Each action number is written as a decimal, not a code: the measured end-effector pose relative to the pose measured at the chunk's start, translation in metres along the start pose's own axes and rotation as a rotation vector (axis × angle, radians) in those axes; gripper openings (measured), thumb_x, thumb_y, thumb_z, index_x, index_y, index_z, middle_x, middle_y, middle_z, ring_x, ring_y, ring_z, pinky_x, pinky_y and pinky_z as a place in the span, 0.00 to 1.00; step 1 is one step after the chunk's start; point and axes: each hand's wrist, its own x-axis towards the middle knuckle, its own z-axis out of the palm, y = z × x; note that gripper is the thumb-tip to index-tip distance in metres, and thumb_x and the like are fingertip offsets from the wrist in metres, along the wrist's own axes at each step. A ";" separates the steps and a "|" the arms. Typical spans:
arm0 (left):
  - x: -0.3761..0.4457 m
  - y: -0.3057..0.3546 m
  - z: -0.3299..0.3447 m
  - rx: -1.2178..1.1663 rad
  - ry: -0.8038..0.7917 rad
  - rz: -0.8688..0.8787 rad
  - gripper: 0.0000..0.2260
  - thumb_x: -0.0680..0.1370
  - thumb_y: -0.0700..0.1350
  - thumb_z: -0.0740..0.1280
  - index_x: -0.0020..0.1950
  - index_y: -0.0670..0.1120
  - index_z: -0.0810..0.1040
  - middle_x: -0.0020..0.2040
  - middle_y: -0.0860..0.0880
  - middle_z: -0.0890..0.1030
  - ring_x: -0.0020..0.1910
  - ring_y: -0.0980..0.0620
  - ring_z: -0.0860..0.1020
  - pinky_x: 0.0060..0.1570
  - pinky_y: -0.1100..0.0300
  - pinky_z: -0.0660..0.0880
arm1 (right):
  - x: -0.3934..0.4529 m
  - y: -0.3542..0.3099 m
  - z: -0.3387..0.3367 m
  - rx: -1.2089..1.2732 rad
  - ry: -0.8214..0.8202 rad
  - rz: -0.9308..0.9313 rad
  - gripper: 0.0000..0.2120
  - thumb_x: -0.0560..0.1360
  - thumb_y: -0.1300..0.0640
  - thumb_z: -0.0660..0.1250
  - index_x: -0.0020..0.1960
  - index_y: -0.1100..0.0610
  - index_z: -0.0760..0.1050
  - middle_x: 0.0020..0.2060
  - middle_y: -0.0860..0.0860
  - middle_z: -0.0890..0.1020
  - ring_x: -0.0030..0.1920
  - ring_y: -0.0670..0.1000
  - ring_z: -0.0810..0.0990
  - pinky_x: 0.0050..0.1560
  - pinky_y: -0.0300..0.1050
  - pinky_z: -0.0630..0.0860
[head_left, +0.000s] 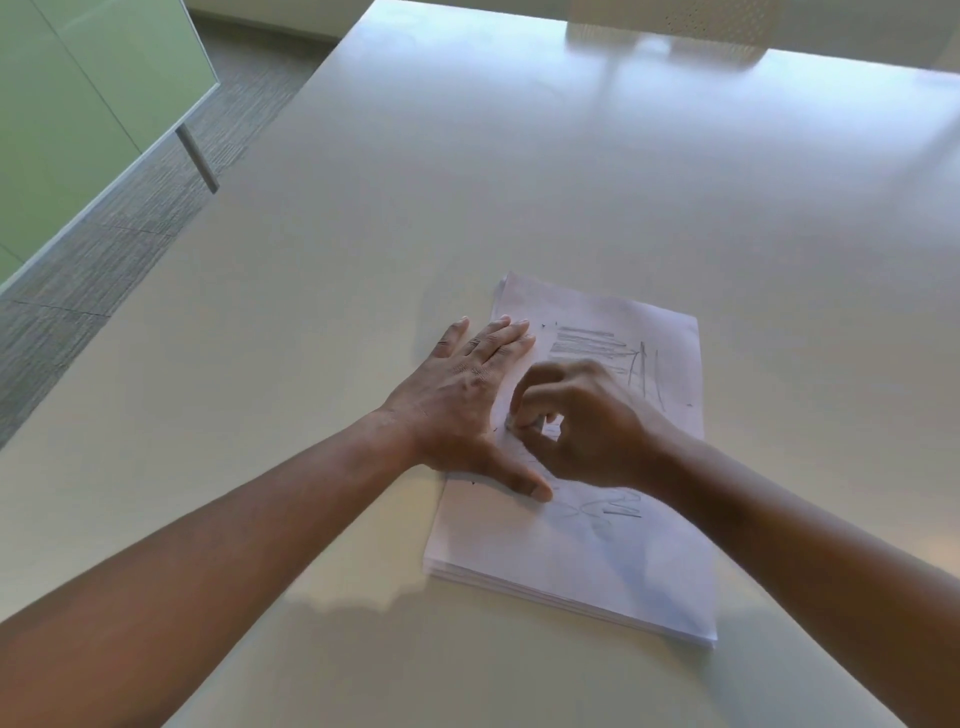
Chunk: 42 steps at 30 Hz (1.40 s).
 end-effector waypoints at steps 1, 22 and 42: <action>0.000 0.000 0.000 -0.005 -0.002 -0.001 0.70 0.55 0.86 0.59 0.85 0.46 0.43 0.85 0.53 0.42 0.81 0.59 0.34 0.80 0.47 0.35 | -0.001 -0.003 0.001 0.006 -0.040 -0.015 0.05 0.66 0.65 0.71 0.33 0.58 0.81 0.34 0.50 0.82 0.32 0.49 0.79 0.36 0.44 0.76; 0.000 0.000 0.000 0.006 -0.003 0.002 0.72 0.53 0.88 0.56 0.84 0.46 0.41 0.85 0.52 0.42 0.81 0.58 0.35 0.80 0.46 0.36 | 0.009 0.007 0.001 0.034 0.065 -0.027 0.06 0.66 0.68 0.73 0.33 0.59 0.81 0.34 0.50 0.82 0.33 0.48 0.79 0.37 0.42 0.77; 0.000 -0.001 0.001 0.009 0.000 -0.004 0.72 0.53 0.88 0.57 0.85 0.46 0.42 0.85 0.53 0.42 0.81 0.60 0.34 0.80 0.46 0.36 | 0.006 0.007 -0.009 0.035 -0.058 -0.034 0.05 0.68 0.65 0.73 0.34 0.59 0.82 0.34 0.50 0.83 0.32 0.47 0.80 0.36 0.45 0.78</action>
